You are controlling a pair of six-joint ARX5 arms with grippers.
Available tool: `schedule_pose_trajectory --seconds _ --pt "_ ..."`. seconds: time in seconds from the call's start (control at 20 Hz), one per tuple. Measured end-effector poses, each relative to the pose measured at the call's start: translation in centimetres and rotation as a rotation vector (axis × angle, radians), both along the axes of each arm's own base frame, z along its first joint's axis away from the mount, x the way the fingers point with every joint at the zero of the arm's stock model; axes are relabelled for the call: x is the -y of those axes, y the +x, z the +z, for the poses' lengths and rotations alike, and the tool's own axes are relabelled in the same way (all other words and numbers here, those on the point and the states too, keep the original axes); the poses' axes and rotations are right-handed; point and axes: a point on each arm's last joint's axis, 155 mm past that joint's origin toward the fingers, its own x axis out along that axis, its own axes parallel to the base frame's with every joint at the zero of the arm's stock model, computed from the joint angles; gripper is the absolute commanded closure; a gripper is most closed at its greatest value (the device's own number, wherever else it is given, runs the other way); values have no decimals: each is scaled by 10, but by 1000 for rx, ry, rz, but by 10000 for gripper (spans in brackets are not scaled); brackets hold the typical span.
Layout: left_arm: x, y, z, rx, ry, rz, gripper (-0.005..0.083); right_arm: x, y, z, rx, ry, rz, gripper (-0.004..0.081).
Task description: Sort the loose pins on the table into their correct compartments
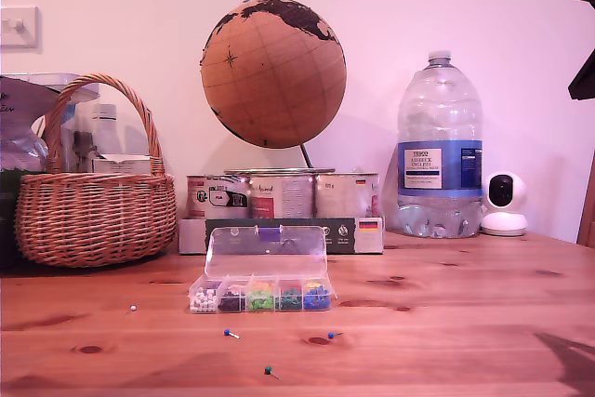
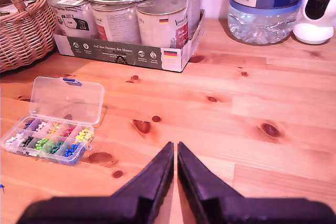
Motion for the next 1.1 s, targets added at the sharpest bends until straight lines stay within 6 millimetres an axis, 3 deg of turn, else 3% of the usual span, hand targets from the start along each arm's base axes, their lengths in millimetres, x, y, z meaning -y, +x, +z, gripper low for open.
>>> schedule_pose_trajectory --seconds 0.1,0.4,0.7,0.8,0.95,1.1 --pt "12 -7 1 -42 -82 -45 797 -2 -6 -13 -56 -17 24 780" --pt "13 -8 1 -48 -91 -48 797 -3 -6 -13 -57 -16 27 780" --pt "20 -13 -3 -81 -85 -88 797 -25 -16 -16 -84 22 150 780" --pt "25 -15 -4 -102 -27 -129 797 -35 -23 -25 -127 21 202 780" --pt "33 -15 10 -88 99 -223 797 -45 -28 -38 -185 24 256 780" --pt "40 -14 6 -58 294 -364 797 -48 -26 -30 -156 38 264 780"
